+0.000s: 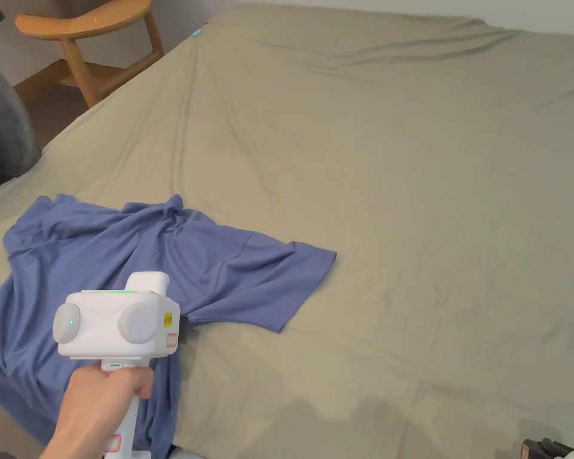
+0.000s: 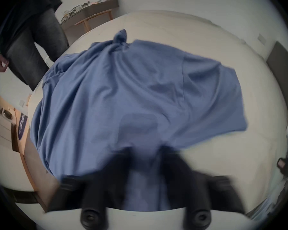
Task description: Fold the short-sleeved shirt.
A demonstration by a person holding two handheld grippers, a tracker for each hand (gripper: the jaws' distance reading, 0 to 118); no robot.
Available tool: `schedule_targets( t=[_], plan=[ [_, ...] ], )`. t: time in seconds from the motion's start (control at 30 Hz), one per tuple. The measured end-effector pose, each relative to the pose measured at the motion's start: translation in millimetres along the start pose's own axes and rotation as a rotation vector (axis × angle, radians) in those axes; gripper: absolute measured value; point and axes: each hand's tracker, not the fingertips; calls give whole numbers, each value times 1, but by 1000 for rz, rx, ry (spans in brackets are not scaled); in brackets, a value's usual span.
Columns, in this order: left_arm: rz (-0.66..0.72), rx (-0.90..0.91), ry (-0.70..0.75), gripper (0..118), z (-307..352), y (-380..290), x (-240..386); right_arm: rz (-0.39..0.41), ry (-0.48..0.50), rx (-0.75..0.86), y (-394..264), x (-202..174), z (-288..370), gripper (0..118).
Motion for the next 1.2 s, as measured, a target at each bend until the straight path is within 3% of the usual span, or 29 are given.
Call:
schedule_targets(
  t=[0.2,0.4,0.57,0.73,0.97,1.13,1.17,1.2],
  plan=[
    [85,17,-134,2,17,19,-1,-30,17,9,-6,8,6,0],
    [44,157,-234,2,73,77,52,-99,25,45,-11,28,28,0],
    [-117,208,-230,2,96,108,170,-175,25,91,-24,59,50,0],
    [-290,133,-490,2,90,100,338,-277,-15,115,-40,104,69,0],
    [-495,15,-813,2,111,39,594,-408,-90,118,-60,157,88,0],
    [-598,-98,-894,2,81,-1,711,-467,-122,107,-67,179,87,0],
    [-588,-109,-877,5,76,-13,720,-476,-126,106,-67,181,87,0],
    [-592,-121,-868,16,68,-17,728,-485,-126,104,-66,182,87,0]
  ],
)
